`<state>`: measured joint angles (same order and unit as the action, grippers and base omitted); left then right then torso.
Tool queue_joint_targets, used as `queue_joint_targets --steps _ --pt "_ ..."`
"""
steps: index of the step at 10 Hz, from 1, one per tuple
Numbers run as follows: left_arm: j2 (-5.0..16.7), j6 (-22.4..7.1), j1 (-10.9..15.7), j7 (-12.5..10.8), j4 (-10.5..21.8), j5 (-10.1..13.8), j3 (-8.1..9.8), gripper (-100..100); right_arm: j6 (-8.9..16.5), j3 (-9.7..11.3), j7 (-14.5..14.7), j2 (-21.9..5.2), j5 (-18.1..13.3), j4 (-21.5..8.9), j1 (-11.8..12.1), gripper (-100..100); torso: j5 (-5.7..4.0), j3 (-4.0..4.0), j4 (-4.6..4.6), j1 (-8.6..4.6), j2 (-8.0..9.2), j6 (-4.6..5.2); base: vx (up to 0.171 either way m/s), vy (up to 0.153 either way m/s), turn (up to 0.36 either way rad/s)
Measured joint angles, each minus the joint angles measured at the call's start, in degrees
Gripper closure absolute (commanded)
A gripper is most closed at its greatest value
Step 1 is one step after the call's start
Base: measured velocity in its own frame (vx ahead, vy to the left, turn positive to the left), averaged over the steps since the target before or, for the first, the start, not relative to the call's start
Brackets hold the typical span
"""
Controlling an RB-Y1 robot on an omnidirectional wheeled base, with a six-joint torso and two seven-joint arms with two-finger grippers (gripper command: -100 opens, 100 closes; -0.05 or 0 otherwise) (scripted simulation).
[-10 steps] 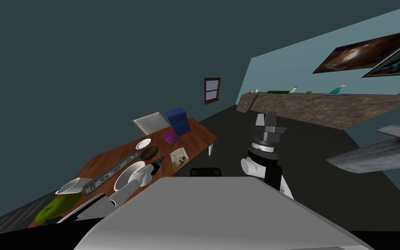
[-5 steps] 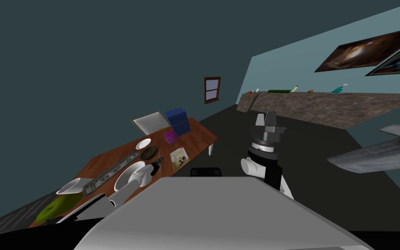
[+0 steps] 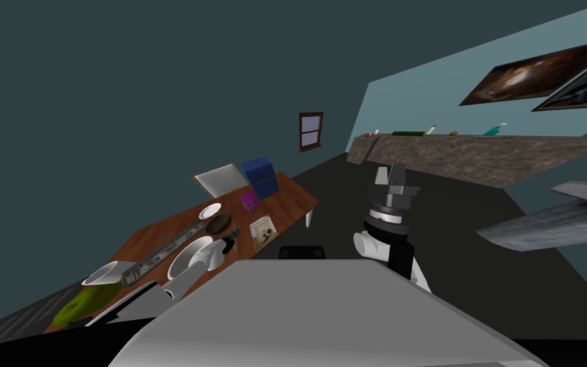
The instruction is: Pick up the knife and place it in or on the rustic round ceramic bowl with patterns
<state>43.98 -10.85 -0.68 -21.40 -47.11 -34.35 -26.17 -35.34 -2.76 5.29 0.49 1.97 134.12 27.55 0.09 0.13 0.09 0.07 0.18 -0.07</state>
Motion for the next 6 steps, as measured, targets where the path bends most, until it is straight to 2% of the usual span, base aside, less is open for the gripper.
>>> queue_joint_targets --steps 1,2,3,4,6 --pt "-0.29 0.1 0.25 1.63 0.38 0.59 0.37 100 0.0 0.0 0.0 0.0 0.0 0.0 0.0 0 0.01 -0.02 -0.02 0.02 -0.04 -0.03 -0.055 0.006 -0.014" --pt "-1.21 0.62 1.23 3.22 2.03 1.75 2.0 100 0.0 0.0 0.0 0.0 0.0 0.0 0.0 0 -0.01 0.0 0.0 0.03 0.0 -0.01 -0.052 0.003 -0.019" --pt "-1.51 0.73 1.75 4.85 2.58 3.41 2.66 100 0.0 0.0 0.0 0.0 0.0 0.0 0.0 0 -0.01 0.0 -0.01 0.01 0.0 -0.03 -0.021 -0.001 0.0" --pt "-1.55 0.62 1.87 6.48 2.58 4.59 2.75 100 0.0 0.0 0.0 0.0 0.0 0.0 0.0 0 -0.01 -0.05 -0.03 -0.01 -0.07 -0.05 0.0 0.0 0.0" --pt "-1.55 0.52 1.89 9.19 2.56 5.19 2.76 100 0.0 0.0 0.0 0.0 0.0 0.0 0.01 0 -0.01 -0.13 -0.07 -0.02 -0.2 -0.04 -0.017 -0.001 -0.011"
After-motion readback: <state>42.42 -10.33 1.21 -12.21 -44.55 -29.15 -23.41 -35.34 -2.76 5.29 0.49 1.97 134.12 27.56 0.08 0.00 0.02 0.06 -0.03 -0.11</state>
